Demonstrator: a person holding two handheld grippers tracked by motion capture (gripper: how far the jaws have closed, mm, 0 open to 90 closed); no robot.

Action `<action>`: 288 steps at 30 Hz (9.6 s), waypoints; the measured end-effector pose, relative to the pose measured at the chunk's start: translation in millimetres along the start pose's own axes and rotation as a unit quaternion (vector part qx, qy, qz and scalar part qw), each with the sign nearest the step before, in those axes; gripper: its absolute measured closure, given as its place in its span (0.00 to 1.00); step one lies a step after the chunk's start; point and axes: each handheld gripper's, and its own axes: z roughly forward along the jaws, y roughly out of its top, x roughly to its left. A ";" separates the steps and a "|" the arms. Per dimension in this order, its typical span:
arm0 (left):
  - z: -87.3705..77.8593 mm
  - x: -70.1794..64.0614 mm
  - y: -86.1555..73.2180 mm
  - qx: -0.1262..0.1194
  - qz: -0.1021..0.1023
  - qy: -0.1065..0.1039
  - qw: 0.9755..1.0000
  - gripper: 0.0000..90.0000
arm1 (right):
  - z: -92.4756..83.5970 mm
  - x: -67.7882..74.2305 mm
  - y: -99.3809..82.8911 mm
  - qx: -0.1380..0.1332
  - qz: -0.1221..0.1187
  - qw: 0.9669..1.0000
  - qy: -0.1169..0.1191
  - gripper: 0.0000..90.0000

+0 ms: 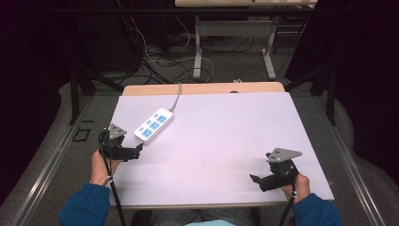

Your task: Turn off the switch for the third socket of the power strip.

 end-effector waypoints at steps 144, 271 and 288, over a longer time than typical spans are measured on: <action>87.8 38.9 16.6 0.014 -0.056 -0.041 0.997 1.00 | 0.8 -0.5 -0.1 0.018 -0.002 1.000 0.008 0.03; 87.9 36.7 18.1 0.023 -0.022 -0.035 0.999 1.00 | 1.4 -0.5 -0.6 0.010 0.000 1.000 0.008 0.03; 88.2 35.8 18.6 0.022 -0.020 -0.027 0.999 1.00 | 1.6 -0.9 -0.8 0.011 0.001 1.000 0.008 0.02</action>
